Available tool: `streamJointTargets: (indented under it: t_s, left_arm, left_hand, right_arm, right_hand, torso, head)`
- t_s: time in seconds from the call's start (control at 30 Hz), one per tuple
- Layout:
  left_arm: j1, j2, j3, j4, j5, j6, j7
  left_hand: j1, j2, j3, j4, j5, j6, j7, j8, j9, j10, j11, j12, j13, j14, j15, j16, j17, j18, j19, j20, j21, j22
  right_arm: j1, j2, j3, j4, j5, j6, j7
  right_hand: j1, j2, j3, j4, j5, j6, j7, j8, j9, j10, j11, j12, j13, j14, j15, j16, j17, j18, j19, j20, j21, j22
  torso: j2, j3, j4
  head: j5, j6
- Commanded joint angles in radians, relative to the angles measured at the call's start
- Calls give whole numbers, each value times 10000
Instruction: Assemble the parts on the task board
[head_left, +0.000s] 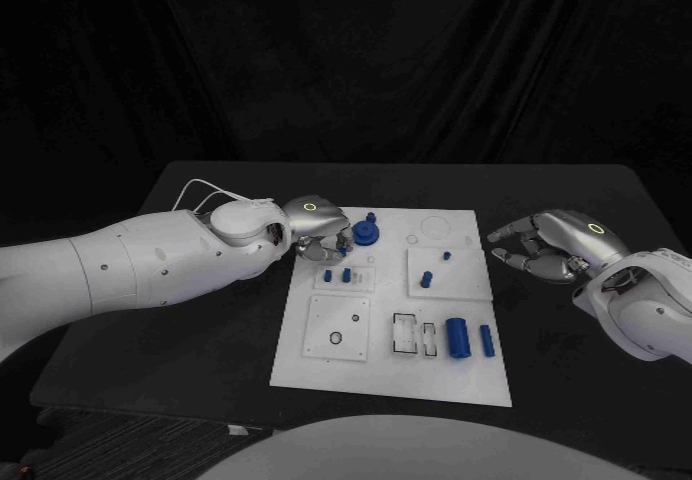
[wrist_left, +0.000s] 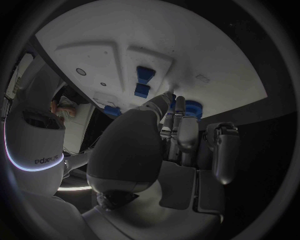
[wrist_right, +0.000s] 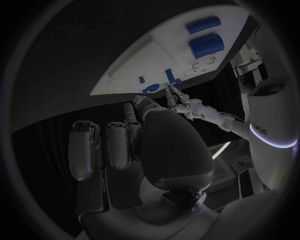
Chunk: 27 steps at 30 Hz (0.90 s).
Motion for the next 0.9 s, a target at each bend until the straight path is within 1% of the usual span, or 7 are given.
streamJointTargets:
  t_s: [0.03, 0.13, 0.23, 0.37, 0.77, 0.87, 0.9]
  left_arm:
    - [-39, 19, -6, 17, -12, 247, -4]
    - [-45, 10, -6, 34, -12, 286, -19]
    - [-53, -7, -7, 57, -12, 351, -47]
    - [-64, -28, -7, 72, -12, 430, -91]
    - [-84, -27, -7, 62, -12, 630, -203]
    - [-88, -13, -7, 33, -12, 620, -247]
    - [-90, -11, -7, 27, -12, 607, -278]
  left_hand:
    - [-95, 19, 53, -4, -53, 33, -48, 52, 0, 99, 2, -34, -5, -62, -18, -53, -23, -54, 396, -29, -44, 2315]
    - [-94, 19, 54, -6, -53, 33, -48, 52, 0, 101, 2, -34, -5, -64, -19, -55, -28, -54, 394, -29, -47, 2314]
    - [-94, 19, 54, -8, -53, 33, -48, 51, 0, 105, 2, -35, -5, -72, -19, -63, -44, -49, 382, -29, -62, 2308]
    - [-93, 17, 54, -12, -54, 34, -48, 50, 0, 110, 2, -36, -4, -89, -20, -79, -76, -47, 374, -28, -73, 2305]
    - [-105, 1, 47, -22, -62, 19, -43, 37, -7, 119, 10, -52, -6, -129, -17, -112, -137, -38, 349, -27, -105, 2294]
    - [-213, -49, 22, 4, -198, -257, -93, -120, -81, 19, 5, -194, -50, -178, -15, -141, -187, -30, 319, -18, -142, 2282]
    - [-313, -87, 3, 57, -397, -548, -133, -203, -151, -124, 12, -322, -98, -202, -11, -156, -225, -26, 304, -14, -162, 2277]
  right_arm:
    - [-26, 11, 5, -1, -23, 53, -83]
    - [-26, 12, 5, -7, -23, 62, -89]
    - [-26, 11, 5, -16, -23, 71, -96]
    - [-27, 16, 5, -27, -23, 82, -103]
    - [-33, 40, 5, -42, -23, 118, -126]
    - [-35, 46, 5, -43, -23, 128, -129]
    - [-36, 48, 5, -43, -23, 130, -129]
  right_hand:
    - [90, -11, 37, -14, 29, 57, 4, 18, -15, 222, -28, -69, -1323, 487, -5, 14, -10, -136, 546, 70, -12, 2291]
    - [99, -6, 56, -31, 30, 62, 9, 16, -18, 223, -22, -63, -1315, 487, 0, 16, -6, -134, 542, 74, -20, 2289]
    - [99, -6, 56, -31, 30, 62, 9, 16, -18, 223, -22, -63, -1315, 487, 0, 16, -6, -134, 542, 74, -20, 2289]
    - [99, -6, 56, -31, 30, 62, 9, 16, -18, 223, -22, -63, -1315, 487, 0, 16, -6, -134, 542, 74, -20, 2289]
    - [99, -6, 56, -31, 30, 62, 9, 16, -18, 223, -22, -63, -1315, 487, 0, 16, -6, -134, 542, 74, -20, 2289]
    - [99, -6, 56, -31, 30, 62, 9, 16, -18, 223, -22, -63, -1315, 487, 0, 16, -6, -134, 542, 74, -20, 2289]
    - [99, -6, 56, -31, 30, 62, 9, 16, -18, 223, -22, -63, -1315, 487, 0, 16, -6, -134, 542, 74, -20, 2289]
  torso:
    - [0, 4, -1]
    - [1, 3, -1]
    - [5, 1, 13]
    - [2, 1, 4]
    - [4, 0, 3]
    - [4, 2, 6]
    - [3, 2, 3]
  head:
    - [-11, -1]
    - [2, -1]
    - [1, -1]
    - [23, -1]
    - [37, -1]
    - [50, -1]
    - [51, -1]
